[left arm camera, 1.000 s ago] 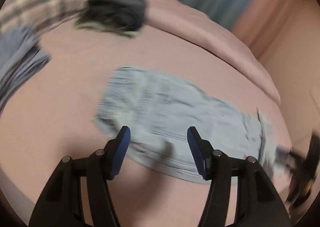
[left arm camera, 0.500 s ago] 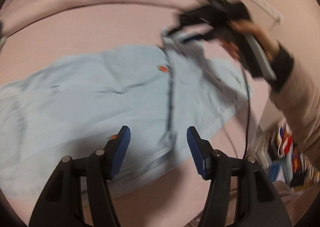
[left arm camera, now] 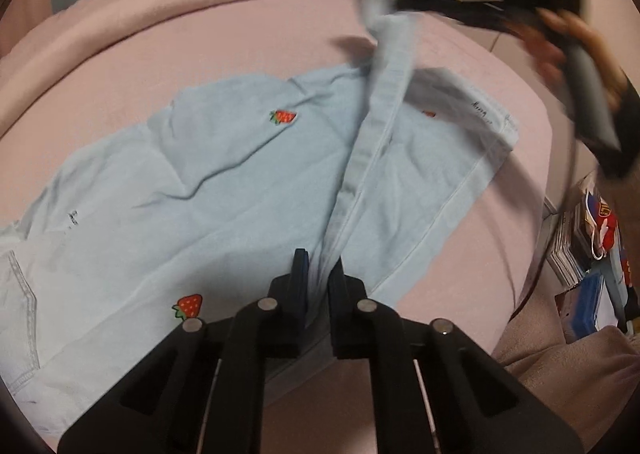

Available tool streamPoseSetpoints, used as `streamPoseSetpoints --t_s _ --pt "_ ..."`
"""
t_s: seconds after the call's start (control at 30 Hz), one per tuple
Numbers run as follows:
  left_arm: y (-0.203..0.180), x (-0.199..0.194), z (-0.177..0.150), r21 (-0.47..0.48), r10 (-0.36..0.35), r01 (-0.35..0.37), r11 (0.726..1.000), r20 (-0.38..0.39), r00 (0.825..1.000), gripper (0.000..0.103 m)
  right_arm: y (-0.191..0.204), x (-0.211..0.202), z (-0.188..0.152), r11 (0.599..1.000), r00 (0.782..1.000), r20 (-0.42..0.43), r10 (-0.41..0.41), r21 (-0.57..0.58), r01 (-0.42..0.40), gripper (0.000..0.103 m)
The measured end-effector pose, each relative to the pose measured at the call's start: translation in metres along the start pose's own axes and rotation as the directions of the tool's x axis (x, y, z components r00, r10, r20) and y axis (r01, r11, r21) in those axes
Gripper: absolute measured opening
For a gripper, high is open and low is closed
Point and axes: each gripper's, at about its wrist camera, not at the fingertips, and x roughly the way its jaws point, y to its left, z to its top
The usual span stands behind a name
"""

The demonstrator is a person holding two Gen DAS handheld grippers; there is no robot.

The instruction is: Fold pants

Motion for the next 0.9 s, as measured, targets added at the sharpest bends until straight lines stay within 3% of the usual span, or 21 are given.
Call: streamPoseSetpoints --t_s 0.07,0.13,0.23,0.3,0.4,0.43,0.47,0.57,0.67,0.7,0.73,0.77,0.9 --pt "-0.001 -0.003 -0.002 0.015 0.002 -0.003 1.000 0.008 1.000 0.008 -0.029 -0.039 -0.026 0.996 0.998 0.054 0.027 0.081 -0.031 0.003" --pt "-0.004 -0.001 0.003 0.027 0.004 -0.004 1.000 0.005 1.000 0.008 -0.059 -0.049 -0.046 0.991 0.998 0.060 0.009 0.136 -0.017 0.003" --pt "-0.004 0.006 0.004 0.051 0.024 -0.023 0.998 -0.022 0.999 0.008 -0.089 -0.036 -0.076 0.970 1.000 0.011 0.019 0.243 -0.022 0.004" --pt "-0.005 0.012 0.006 0.073 0.047 -0.044 0.996 -0.041 0.998 0.008 -0.111 -0.025 -0.100 0.933 0.999 -0.012 0.042 0.358 -0.035 0.004" --pt "-0.007 0.011 0.004 0.104 0.081 -0.075 0.992 -0.056 0.995 0.010 -0.116 -0.021 -0.121 0.872 0.992 0.043 0.123 0.473 -0.128 0.013" --pt "-0.008 0.013 0.005 0.112 0.089 -0.082 0.990 -0.060 0.994 0.010 -0.119 -0.022 -0.121 0.858 0.988 0.068 0.137 0.491 -0.153 0.023" --pt "-0.008 0.015 0.005 0.118 0.094 -0.086 0.989 -0.061 0.994 0.010 -0.121 -0.026 -0.117 0.851 0.986 0.103 0.132 0.498 -0.166 0.035" --pt "-0.009 0.016 0.002 0.132 0.102 -0.093 0.987 -0.062 0.993 0.009 -0.116 -0.026 -0.103 0.853 0.986 0.136 0.093 0.500 -0.150 0.048" --pt "-0.008 0.015 0.004 0.125 0.089 -0.081 0.989 -0.065 0.994 0.008 -0.119 -0.013 -0.088 0.855 0.990 0.126 0.071 0.504 -0.125 0.045" --pt "-0.007 0.012 0.003 0.115 0.082 -0.074 0.991 -0.064 0.995 0.007 -0.121 -0.010 -0.086 0.855 0.991 0.123 0.060 0.505 -0.114 0.037" --pt "-0.005 0.011 0.004 0.106 0.075 -0.069 0.992 -0.061 0.995 0.006 -0.118 -0.005 -0.083 0.859 0.992 0.114 0.045 0.502 -0.096 0.012" --pt "-0.004 0.009 0.004 0.099 0.068 -0.062 0.993 -0.055 0.996 0.005 -0.117 -0.004 -0.082 0.863 0.994 0.106 0.030 0.499 -0.079 0.005" --pt "-0.008 -0.008 0.004 0.116 0.056 -0.053 0.992 -0.021 0.998 0.004 -0.115 -0.039 -0.091 0.895 0.989 0.142 0.027 0.437 -0.088 0.004"
